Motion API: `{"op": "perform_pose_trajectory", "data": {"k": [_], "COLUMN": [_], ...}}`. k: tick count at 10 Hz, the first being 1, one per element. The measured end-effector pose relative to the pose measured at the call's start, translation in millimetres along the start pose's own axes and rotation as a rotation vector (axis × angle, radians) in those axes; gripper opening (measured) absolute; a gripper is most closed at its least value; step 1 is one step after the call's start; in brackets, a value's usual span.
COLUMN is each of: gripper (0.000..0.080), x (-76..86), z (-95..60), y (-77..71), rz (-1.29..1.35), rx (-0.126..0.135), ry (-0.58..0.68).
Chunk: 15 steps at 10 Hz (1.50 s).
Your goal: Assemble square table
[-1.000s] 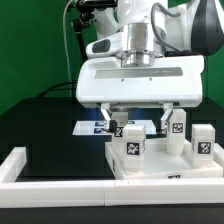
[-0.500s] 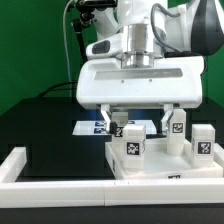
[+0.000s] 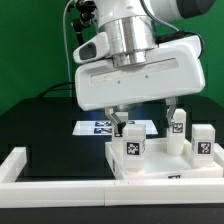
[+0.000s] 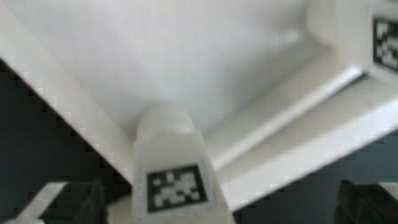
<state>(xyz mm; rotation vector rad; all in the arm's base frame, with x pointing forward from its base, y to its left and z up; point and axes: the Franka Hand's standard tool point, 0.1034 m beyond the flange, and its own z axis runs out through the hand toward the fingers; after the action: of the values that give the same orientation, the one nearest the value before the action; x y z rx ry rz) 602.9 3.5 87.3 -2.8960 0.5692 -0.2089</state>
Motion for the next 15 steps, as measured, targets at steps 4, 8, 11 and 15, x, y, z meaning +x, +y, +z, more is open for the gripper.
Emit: {"op": "perform_pose_trajectory", "data": {"k": [4,8,11,15], "gripper": [0.0649,0.0387,0.0289,0.0289], "x": [18.4,16.0,15.8,14.9], "z": [3.6,5.8,6.3,7.3], "y": [7.4,9.3,9.1,3.4], "rz": [-0.037,-0.023,0.178,0.652], "rx": [-0.048,-0.050,-0.048,-0.049], "ry": [0.010,0.006,0.010,0.023]}}
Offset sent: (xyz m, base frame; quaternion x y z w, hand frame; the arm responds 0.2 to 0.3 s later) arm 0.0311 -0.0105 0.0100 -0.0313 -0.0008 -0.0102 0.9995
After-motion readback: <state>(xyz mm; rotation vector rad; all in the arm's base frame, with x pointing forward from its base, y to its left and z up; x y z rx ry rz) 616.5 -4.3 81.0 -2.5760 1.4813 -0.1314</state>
